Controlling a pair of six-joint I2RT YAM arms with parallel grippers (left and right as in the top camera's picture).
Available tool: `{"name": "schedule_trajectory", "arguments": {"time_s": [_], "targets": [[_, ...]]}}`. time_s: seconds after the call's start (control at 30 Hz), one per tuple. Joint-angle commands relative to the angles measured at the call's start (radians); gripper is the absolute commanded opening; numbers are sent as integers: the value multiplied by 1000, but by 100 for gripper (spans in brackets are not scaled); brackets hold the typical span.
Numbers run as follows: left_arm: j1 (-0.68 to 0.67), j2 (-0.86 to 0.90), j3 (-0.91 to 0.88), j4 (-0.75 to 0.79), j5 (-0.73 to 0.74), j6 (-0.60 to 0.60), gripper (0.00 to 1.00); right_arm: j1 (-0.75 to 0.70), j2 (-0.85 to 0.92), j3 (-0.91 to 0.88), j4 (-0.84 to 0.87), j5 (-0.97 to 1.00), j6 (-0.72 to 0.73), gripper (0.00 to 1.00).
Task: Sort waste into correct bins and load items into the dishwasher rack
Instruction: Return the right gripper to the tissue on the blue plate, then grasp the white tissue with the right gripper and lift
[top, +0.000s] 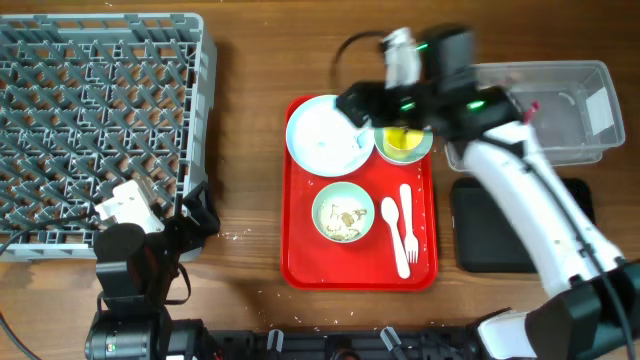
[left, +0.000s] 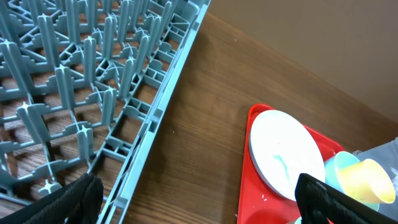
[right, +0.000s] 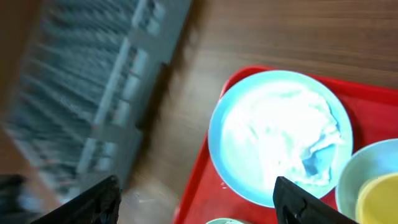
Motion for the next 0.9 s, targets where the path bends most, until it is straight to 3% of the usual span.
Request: {"name": "schedule_trajectory", "arguments": {"time_s": [0.0,0.1,0.27,0.47,0.63,0.7,0.77,0.8,0.87], "targets": [[5,0,16,0,-10,23,100,137,74,10,3,414,23,79],[5,0,16,0,-10,23,100,192,186,10,26,494,63,76],[5,0,16,0,-10,23,100,192,345,10,100,388,58,69],[5,0,16,0,-10,23,100,192,446,10,138,416,60,56],[5,0,16,0,-10,23,100,192,515,10,141,481,72,53],[5,0,16,0,-10,23,100,192,520,10,140,480,73,44],[5,0,16,0,-10,23,100,192,520,11,141,479,73,28],[5,0,16,0,-10,23,100,192,516,11,137,480,74,10],[5,0,16,0,-10,23,100,192,501,18,122,478,91,4]]}}
